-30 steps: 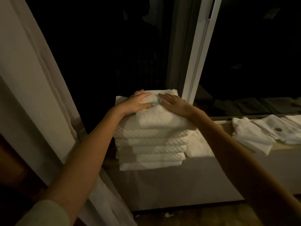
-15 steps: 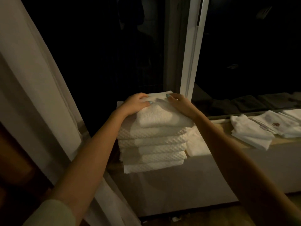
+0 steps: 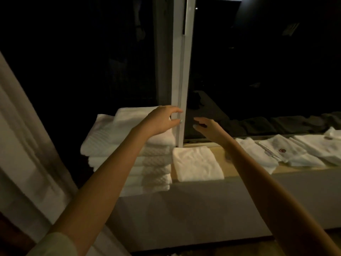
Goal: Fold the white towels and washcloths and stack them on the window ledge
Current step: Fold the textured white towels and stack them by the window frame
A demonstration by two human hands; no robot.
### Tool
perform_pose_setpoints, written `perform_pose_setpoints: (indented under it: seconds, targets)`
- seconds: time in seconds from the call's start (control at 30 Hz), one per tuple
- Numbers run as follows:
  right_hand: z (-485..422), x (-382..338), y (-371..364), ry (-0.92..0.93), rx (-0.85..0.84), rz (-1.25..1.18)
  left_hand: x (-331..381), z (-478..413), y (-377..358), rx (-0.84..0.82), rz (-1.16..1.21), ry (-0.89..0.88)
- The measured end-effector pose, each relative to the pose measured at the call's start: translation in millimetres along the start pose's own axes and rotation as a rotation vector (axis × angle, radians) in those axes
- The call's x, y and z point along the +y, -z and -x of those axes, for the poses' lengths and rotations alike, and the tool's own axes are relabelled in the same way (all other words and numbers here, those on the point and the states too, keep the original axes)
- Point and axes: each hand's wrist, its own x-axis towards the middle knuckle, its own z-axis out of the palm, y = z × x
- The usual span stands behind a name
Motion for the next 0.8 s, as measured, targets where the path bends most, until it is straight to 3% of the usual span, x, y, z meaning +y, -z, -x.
perform_pose_setpoints:
  seconds: [0.13,0.33,0.53,0.8]
  targets:
    - [1,40,30,0.015,-0.091,0.075,32,-17,-39,-0.034,-0.021,0.047]
    - [18,99,38,0.015,-0.213,0.092,51,-9,-98,0.047,0.091,0.179]
    - [46,142,25,-0.012,-0.251,-0.04,33,16,-175,-0.037,0.12,0.329]
    - [55,177,-6,-0.146,-0.253,-0.083,0,32,-228,0.023,-0.013,0.579]
